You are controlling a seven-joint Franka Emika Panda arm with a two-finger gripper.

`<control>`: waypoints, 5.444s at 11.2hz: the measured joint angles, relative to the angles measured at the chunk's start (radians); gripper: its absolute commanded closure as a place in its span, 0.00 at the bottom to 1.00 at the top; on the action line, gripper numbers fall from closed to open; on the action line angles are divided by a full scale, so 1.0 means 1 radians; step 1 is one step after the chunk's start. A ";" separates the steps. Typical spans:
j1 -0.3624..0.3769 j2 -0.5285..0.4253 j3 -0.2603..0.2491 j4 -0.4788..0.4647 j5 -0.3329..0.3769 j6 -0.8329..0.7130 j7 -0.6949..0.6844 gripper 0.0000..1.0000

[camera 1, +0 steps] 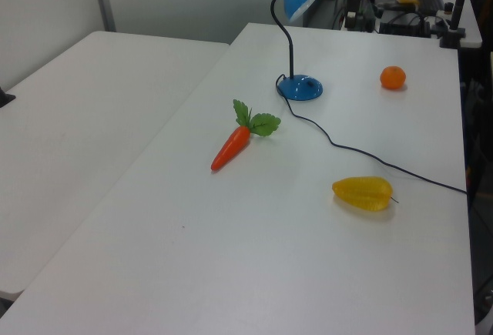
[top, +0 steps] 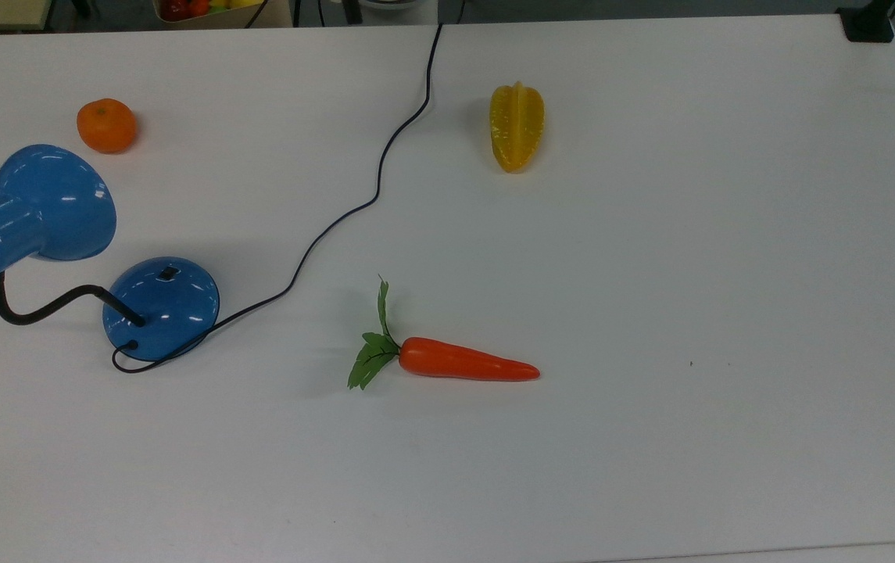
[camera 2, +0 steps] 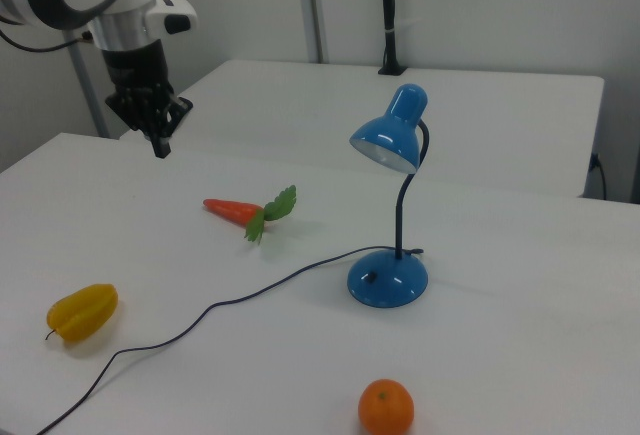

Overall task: Turn on desk lamp
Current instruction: 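Move the gripper down toward the blue lamp's round base, then press down on the switch on the lamp base with the gripper, then lift the gripper up and away from the lit lamp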

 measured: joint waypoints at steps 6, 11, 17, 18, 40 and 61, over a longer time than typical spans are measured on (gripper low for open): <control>-0.039 0.012 -0.078 -0.144 -0.032 0.325 -0.021 1.00; -0.044 0.057 -0.157 -0.231 -0.047 0.528 -0.058 1.00; -0.045 0.215 -0.223 -0.249 -0.086 0.743 -0.058 1.00; -0.045 0.243 -0.230 -0.249 -0.086 0.772 -0.058 1.00; -0.066 0.488 -0.236 -0.227 -0.085 1.121 -0.050 1.00; -0.022 0.280 -0.154 -0.173 -0.144 0.462 -0.033 0.03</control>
